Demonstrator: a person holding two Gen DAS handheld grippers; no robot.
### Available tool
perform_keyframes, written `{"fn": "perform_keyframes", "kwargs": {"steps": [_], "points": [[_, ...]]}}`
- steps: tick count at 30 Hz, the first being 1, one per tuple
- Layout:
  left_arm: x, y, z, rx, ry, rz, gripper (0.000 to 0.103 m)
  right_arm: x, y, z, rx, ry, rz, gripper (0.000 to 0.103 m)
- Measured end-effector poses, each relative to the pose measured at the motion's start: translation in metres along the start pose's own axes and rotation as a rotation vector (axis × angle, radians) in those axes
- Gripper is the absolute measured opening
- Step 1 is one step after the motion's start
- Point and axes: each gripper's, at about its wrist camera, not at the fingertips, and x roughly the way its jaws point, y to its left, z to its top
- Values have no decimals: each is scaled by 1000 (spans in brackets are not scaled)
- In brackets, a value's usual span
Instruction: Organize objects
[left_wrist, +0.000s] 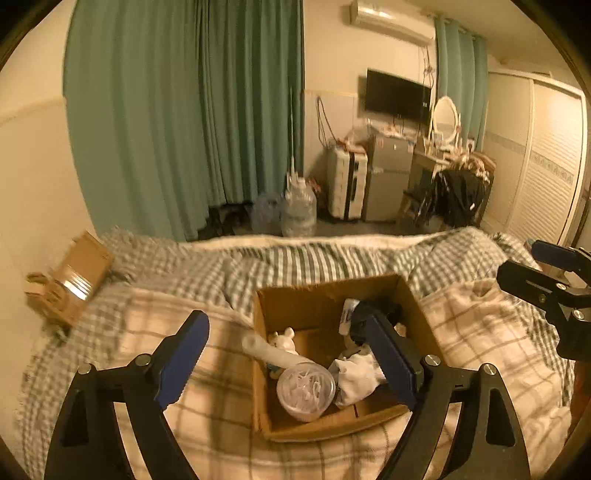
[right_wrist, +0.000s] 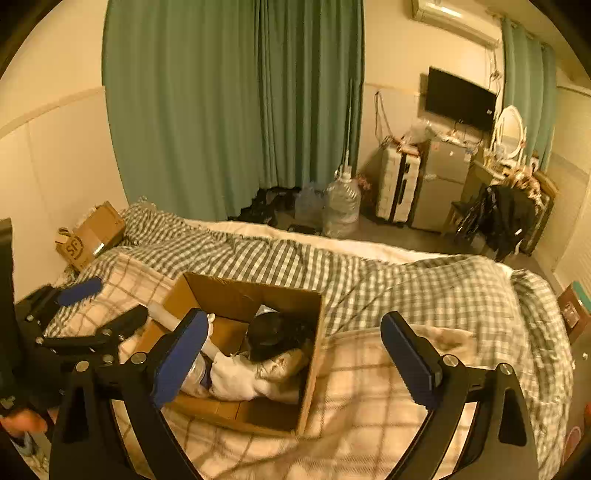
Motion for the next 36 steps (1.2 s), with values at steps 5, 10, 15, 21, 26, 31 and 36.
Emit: {"fn": "perform_keyframes", "kwargs": {"steps": [5, 10, 15, 21, 26, 31, 36], "points": [[-62, -3, 4, 13, -111, 26, 103, -60, 7, -6, -27, -63, -36, 103], [-103, 0, 1, -14, -178, 17, 103, -111, 15, -13, -37, -131, -74, 103], [-121, 4, -12, -34, -221, 36, 103, -136, 27, -23, -37, -187, -89, 103], [-118, 7, -50, -63, -229, 67, 103, -131, 31, -56, 2, -202, -60, 103], [-107, 6, -81, -62, -228, 96, 103, -93, 33, -92, 7, -185, -77, 103], [-95, 7, -100, -61, -207, 96, 103, -68, 31, -113, 33, -201, -143, 103], [-83, 11, -106, -85, -177, 139, 103, -53, 27, -117, 62, -169, -126, 103]]}}
